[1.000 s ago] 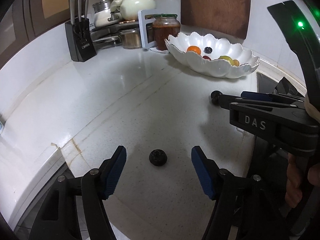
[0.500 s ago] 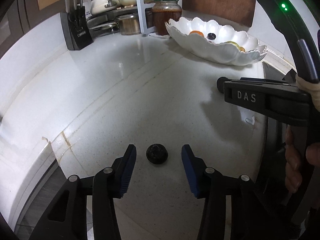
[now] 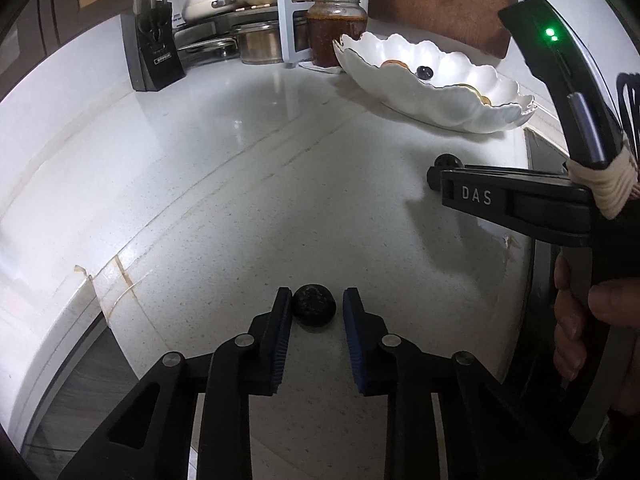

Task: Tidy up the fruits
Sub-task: 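Close the right tool on the dark round fruit, then lift the dark fruit with the right tool and carry it over the bowl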

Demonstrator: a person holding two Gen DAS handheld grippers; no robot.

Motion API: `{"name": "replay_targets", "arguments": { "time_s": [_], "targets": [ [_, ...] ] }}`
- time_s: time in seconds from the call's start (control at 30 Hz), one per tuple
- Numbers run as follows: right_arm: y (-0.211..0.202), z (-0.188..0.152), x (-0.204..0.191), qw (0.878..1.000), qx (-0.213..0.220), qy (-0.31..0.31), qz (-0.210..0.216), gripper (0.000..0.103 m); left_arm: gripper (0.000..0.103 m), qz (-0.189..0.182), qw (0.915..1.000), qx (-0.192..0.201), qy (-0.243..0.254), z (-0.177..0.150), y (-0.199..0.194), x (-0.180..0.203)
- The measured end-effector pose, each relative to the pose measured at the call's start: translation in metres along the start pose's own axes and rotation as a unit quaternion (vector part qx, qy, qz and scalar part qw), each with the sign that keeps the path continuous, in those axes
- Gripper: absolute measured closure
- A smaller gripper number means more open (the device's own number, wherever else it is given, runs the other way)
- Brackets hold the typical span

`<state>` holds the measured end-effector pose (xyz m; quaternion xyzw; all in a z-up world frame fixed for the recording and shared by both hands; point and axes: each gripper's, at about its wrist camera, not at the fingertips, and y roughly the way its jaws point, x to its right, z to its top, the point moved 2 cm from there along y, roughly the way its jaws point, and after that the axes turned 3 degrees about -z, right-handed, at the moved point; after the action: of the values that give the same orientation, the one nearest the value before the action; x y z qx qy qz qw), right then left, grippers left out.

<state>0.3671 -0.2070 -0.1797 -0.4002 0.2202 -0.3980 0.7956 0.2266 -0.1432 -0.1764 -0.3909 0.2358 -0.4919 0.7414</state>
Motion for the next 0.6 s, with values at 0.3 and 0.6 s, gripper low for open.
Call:
{"name": "replay_targets", "arguments": {
  "time_s": [0.3,0.6],
  "targets": [
    [-0.010,-0.002,-0.002,1.000,0.005,-0.001,0.001,0.073,0.081,-0.010,0.9997,0.021,0.002,0.006,-0.008,0.001],
    [-0.032,-0.003,-0.001,1.000,0.021,0.007,0.001,0.073,0.081,-0.022,0.9987,0.047,0.001,0.015,-0.026,-0.002]
  ]
}}
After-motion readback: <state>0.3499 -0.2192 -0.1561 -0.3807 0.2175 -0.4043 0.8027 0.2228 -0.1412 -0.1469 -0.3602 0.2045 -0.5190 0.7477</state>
